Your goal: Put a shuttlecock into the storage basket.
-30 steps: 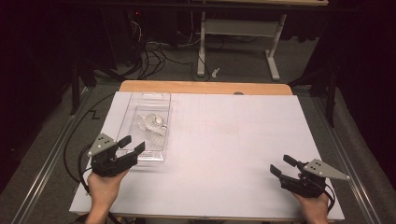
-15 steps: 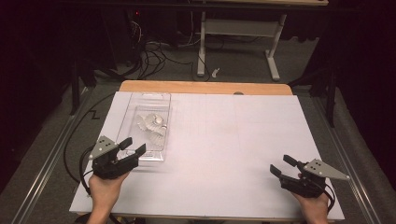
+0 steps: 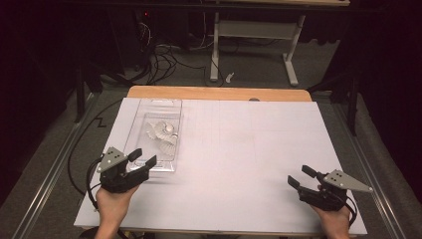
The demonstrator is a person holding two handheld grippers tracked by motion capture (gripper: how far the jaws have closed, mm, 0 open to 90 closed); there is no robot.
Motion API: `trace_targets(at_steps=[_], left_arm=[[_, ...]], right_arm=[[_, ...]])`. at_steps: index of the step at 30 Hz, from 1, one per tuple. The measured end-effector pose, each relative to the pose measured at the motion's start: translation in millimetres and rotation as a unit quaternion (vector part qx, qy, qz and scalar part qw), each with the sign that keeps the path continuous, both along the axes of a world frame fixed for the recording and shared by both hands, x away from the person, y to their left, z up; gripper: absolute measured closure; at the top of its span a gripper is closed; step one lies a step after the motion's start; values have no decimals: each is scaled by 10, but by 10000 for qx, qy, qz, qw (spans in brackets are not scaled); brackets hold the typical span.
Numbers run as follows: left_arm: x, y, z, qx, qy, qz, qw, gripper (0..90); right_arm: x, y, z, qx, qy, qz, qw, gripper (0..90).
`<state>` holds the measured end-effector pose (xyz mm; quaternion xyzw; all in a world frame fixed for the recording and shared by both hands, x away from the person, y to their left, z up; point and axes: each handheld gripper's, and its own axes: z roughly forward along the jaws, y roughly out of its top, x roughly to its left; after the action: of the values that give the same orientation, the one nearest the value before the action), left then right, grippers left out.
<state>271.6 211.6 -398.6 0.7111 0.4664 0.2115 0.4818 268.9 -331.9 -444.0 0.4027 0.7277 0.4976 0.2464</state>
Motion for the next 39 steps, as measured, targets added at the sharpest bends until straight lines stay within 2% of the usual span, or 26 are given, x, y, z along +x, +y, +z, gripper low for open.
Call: trace_targets(at_steps=[39], left_arm=[[-19, -64, -191, -9, 96, -90, 9999, 401]], right_arm=[[-2, 2, 1, 1, -6, -1, 10000, 327]])
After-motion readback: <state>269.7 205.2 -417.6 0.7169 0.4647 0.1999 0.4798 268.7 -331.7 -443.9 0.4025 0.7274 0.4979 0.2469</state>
